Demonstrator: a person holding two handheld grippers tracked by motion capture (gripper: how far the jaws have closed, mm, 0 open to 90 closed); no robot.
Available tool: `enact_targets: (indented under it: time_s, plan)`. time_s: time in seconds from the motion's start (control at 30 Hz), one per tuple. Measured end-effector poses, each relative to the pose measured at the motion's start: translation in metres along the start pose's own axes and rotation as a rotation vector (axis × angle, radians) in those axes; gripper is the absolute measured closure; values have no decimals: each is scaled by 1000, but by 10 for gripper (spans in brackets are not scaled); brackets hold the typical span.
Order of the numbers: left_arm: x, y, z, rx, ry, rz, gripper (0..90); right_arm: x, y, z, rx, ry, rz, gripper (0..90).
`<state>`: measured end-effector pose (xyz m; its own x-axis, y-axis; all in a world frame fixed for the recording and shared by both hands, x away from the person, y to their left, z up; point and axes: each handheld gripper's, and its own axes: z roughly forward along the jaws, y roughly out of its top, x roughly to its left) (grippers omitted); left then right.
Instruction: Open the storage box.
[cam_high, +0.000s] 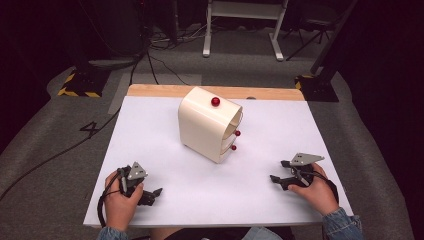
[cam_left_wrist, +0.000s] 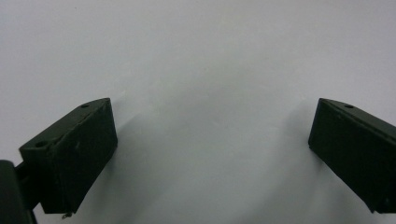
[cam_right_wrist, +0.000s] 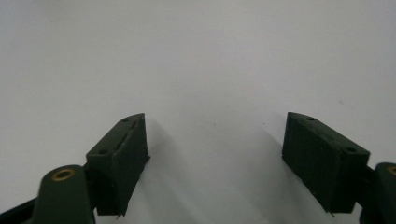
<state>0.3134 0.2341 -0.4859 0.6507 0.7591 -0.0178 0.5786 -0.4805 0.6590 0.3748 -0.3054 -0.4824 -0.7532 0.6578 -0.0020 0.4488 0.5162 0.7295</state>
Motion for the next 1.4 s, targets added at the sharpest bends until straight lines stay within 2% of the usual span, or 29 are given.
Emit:
enact_targets:
  time_s: [0.2, 0.33, 0.5, 0.53, 0.57, 0.7, 0.73, 0.83, 0.9, 1.13, 1.17, 1.4]
  plan:
    - [0, 0, 0, 0, 1, -1, 15, 0, 1, 0, -2, -10, -4, 240]
    - [0, 0, 0, 0, 1, -2, 15, 1, 4, -3, 0, 13, 9, 369]
    - [0, 0, 0, -1, 1, -1, 15, 4, 13, -8, -66, 44, 24, 392]
    - [0, 0, 0, -1, 1, -1, 15, 4, 13, -8, -66, 44, 24, 392]
    - [0, 0, 0, -1, 3, 5, 15, 4, 17, -12, -95, 47, 15, 408]
    - [0, 0, 0, -2, 3, 6, 15, 8, 24, -18, -134, 56, -2, 439]
    - [0, 0, 0, 0, 3, 5, 15, 9, 29, -21, -162, 67, -3, 458]
    - [0, 0, 0, 1, 1, 2, 15, 10, 35, -24, -179, 79, -6, 477]
    - [0, 0, 0, -1, 2, 4, 15, 9, 37, -24, -177, 81, -9, 487]
    - [0, -1, 0, -6, 7, 8, 16, 13, 62, -20, -200, 94, -48, 531]
    - [-1, -1, 0, -7, 8, 8, 16, 14, 71, -16, -208, 101, -62, 537]
    - [-1, -1, -1, -9, 10, 5, 16, 17, 93, 1, -262, 137, -93, 546]
